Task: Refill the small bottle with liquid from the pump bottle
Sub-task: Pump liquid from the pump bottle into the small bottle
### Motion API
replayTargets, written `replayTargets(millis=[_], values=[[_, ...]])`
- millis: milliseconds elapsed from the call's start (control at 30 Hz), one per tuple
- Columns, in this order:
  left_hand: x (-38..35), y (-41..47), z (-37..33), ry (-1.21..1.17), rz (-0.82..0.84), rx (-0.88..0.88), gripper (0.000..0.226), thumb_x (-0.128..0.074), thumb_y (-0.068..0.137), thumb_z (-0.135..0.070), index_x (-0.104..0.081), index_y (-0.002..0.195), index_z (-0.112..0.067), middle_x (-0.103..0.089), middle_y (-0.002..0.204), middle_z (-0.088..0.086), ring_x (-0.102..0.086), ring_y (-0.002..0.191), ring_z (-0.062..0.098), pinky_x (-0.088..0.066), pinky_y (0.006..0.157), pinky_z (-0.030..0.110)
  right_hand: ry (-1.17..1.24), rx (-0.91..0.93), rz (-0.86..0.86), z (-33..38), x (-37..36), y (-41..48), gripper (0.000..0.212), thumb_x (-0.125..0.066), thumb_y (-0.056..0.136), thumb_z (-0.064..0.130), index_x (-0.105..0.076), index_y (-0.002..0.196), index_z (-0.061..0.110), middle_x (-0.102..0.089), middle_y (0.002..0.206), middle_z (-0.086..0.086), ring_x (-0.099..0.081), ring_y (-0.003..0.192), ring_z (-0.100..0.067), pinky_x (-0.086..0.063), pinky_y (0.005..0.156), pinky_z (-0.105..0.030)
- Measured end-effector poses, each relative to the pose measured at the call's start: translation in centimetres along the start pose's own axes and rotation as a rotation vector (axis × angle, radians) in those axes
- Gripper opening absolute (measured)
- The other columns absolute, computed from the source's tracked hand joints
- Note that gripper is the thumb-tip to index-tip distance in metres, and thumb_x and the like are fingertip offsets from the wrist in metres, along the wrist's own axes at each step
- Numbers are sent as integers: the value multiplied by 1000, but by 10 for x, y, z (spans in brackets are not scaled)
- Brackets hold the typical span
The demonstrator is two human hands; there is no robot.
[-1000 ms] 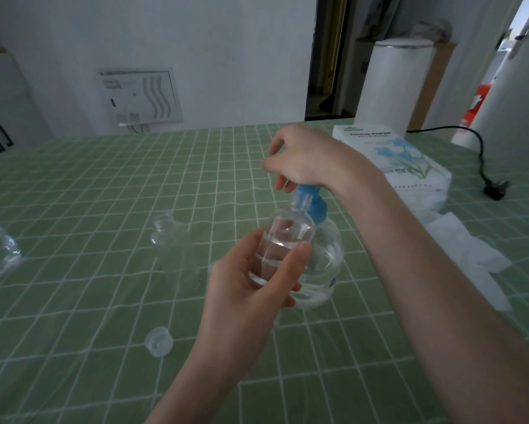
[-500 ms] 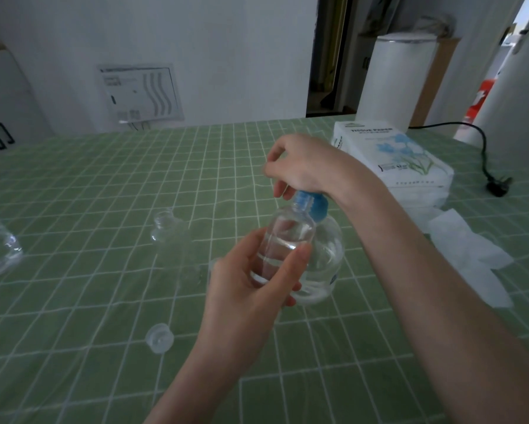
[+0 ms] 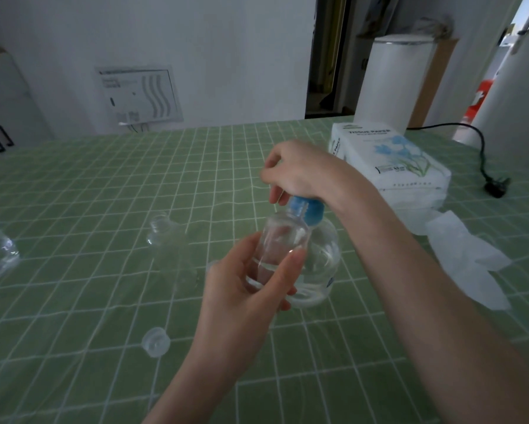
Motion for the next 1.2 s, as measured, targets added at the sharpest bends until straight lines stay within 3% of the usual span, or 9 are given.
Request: replayTargets(millis=[200,333,467,600,667,867,1067,1200], values=[[0,1,-3,-12,-2,-13,15,-71,73,-40,-69,82,-28,-69,63,-5,-63,53,5,-49,47,17,9,6,-25,2,5,-1,29,-50,96,20,-57,119,3,-70,105,-14,-68,97,-28,-52,87,-38],[0,1,-4,-30,10,-17,15,-66,72,-32,-70,84,-24,-69,65,-5,-63,56,6,-49,48,18,-6,7,-48,5,12,-1,29,-51,96,20,-58,119,4,-72,104,-14,-70,97,-27,-50,68,-31],[0,1,-5,-31,8,-18,18,-68,71,-37,-69,83,-24,-69,66,-5,-63,56,6,-49,48,17,-11,6,-16,5,8,0,28,-50,96,20,-59,116,3,-72,106,-14,-69,99,-27,-51,74,-32],[0,-1,-3,-21,5,-10,23,-68,68,-43,-69,82,-25,-69,65,-5,-63,55,6,-49,48,17,7,-15,18,1,2,0,28,-49,97,20,-57,117,3,-70,106,-14,-68,98,-27,-52,92,-40],[0,-2,-2,-11,5,-3,19,-69,70,-41,-68,83,-27,-69,64,-5,-63,55,6,-49,48,17,19,-26,29,-2,-1,0,28,-49,96,19,-56,118,3,-69,107,-14,-67,99,-28,-51,94,-41],[-1,0,-3,-8,18,-10,15,-65,71,-37,-68,84,-30,-68,63,-6,-63,54,4,-49,49,17,8,-5,-18,1,6,-1,31,-50,96,22,-55,120,4,-70,106,-15,-68,97,-29,-52,89,-40],[0,1,-4,-33,16,-19,13,-65,72,-35,-69,81,-26,-69,64,-5,-63,55,4,-49,48,16,-15,-4,-18,5,9,2,28,-51,96,23,-56,118,7,-71,104,-11,-69,95,-24,-48,67,-28],[-1,1,-4,-36,11,-12,17,-70,74,-39,-69,82,-24,-69,66,-5,-63,55,4,-49,48,16,-12,-10,-3,3,5,1,30,-50,97,21,-56,121,4,-70,106,-12,-69,95,-26,-50,75,-31]])
Point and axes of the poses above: each hand's wrist, its own y-axis towards the middle knuckle, its own x-axis out of the back of the hand, z = x × y, the point moved 4 cm from there along y, towards the middle knuckle
